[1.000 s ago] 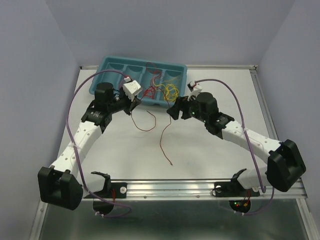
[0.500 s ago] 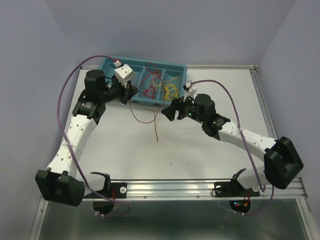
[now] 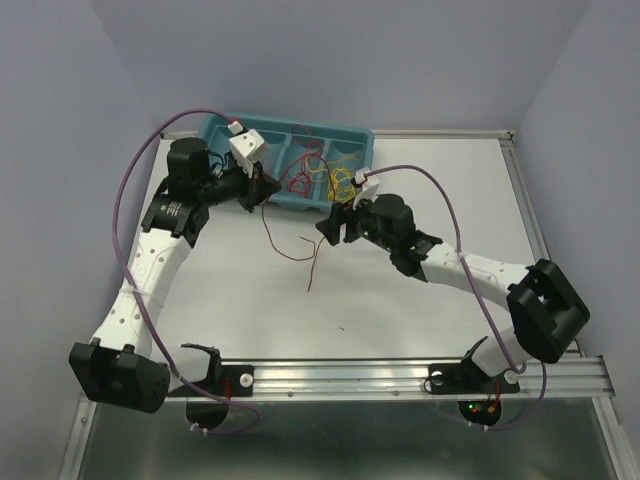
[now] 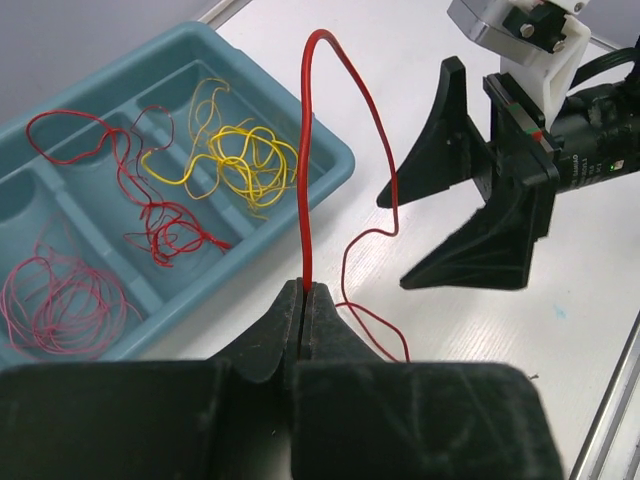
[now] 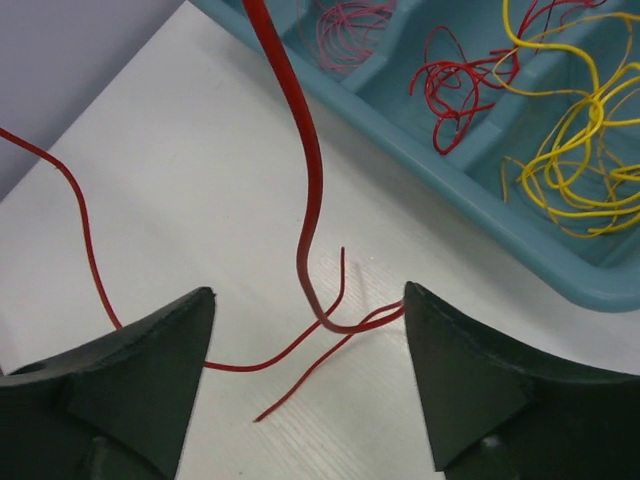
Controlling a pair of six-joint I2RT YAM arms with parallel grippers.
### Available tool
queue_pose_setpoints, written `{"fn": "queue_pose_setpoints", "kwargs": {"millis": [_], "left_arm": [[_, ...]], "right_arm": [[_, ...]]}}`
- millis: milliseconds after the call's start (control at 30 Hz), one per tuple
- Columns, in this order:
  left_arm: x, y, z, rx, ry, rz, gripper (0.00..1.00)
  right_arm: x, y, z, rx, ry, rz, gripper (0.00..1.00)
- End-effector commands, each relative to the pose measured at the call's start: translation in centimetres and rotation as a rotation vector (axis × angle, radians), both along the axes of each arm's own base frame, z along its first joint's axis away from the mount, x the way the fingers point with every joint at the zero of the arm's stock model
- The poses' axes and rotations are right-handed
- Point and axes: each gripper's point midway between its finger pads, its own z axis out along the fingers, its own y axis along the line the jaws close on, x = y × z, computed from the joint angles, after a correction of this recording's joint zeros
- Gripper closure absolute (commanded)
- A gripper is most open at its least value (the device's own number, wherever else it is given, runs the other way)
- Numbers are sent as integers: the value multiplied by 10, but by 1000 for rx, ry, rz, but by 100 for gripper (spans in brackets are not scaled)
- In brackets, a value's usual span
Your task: Untangle the cables
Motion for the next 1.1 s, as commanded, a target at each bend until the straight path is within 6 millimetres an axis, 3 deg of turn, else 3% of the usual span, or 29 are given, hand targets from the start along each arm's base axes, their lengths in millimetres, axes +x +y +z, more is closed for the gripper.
{"fn": "queue_pose_setpoints", "kwargs": {"millis": [0,33,67,167,467,633,667,967,1067], "left_arm": [[-17,-5,28,-35,-65,-57,100],[-17,-5,28,-35,-62,-59,100],[-17,-5,28,-34,-63,-60,100],[-21,-8,25,-45,-53,-82,100],[-27,-26,-14,-109,77,-206,100],[-31,-43,-26,-173,143,-264,100],[-33,-54,-22,-214,113,-285,100],[-52,-70,-13,-340,95,-321,100],[-54,-75,-14,-348,94,-322,100]], "right_arm": [[14,4,14,25,-85,-30,39],[13,7,15,28,-88,-19,51],[9,10,16,35,-87,0,74],[-5,18,27,74,-100,59,100],[-55,29,70,203,-196,245,96],[-61,40,67,197,-197,277,94],[-67,54,60,172,-206,296,93],[-74,74,54,145,-217,304,93],[-72,74,55,145,-225,279,85]]}}
